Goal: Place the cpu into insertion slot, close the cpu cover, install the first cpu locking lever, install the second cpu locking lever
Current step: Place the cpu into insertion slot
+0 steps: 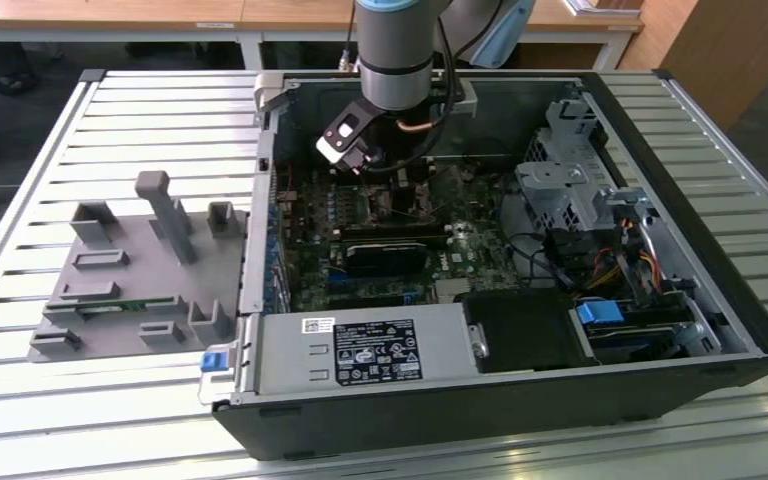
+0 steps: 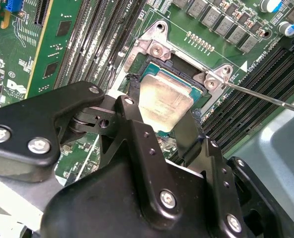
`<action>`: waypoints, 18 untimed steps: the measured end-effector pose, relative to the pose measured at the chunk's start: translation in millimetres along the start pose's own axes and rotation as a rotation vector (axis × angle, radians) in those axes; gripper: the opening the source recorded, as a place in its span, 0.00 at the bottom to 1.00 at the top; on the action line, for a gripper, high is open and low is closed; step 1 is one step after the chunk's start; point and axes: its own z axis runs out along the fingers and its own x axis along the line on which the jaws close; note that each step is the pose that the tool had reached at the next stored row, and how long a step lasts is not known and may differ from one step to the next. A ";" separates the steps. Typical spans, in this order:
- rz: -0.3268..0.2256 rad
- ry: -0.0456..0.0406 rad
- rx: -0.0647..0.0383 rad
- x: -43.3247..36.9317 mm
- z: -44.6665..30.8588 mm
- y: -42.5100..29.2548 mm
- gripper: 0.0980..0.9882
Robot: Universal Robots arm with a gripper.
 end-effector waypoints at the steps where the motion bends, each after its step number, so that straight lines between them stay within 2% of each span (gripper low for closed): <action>1: 0.000 0.0000 0.000 0.0 0.0 0.0 0.49; 2: 0.000 0.0000 0.000 0.0 0.0 0.0 0.56; 3: 0.000 0.0000 0.000 0.0 0.1 0.0 0.56; 4: 0.000 0.0000 0.000 0.0 0.1 0.0 0.63; 10: 0.000 0.0000 0.000 0.0 -0.6 0.0 0.63; 18: 0.000 0.0001 0.000 0.0 -7.3 0.6 0.61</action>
